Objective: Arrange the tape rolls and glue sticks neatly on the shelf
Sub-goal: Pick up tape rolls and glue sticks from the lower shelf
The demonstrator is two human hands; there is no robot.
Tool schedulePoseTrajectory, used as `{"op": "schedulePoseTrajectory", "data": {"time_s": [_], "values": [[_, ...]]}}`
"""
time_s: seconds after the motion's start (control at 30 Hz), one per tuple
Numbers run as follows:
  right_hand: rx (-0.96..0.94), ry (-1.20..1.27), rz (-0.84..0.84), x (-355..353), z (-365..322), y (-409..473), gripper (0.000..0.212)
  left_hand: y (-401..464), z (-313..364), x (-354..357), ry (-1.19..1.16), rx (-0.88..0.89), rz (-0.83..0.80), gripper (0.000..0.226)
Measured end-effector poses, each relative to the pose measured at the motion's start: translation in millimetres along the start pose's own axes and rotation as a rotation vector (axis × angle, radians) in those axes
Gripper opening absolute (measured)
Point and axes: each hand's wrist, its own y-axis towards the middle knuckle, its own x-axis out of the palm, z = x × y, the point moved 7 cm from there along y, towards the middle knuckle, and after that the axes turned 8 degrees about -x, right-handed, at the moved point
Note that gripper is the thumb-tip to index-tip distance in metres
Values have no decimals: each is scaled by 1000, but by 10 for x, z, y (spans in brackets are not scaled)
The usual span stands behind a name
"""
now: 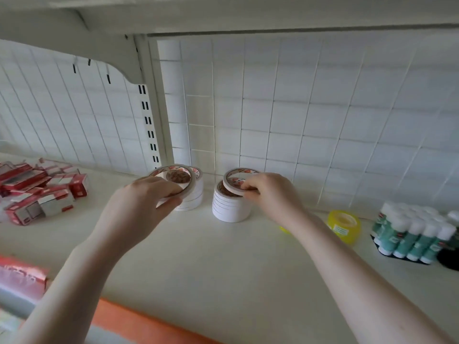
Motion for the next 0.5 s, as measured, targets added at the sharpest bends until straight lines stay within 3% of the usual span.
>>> {"op": "schedulePoseTrajectory", "data": {"time_s": [0.17,0.5], "values": [[49,-19,-41,178,-63,90,15,175,-210,53,-32,79,10,21],[128,11,-61,296,-79,144,18,240,-421,175,-104,106,-10,18]]}}
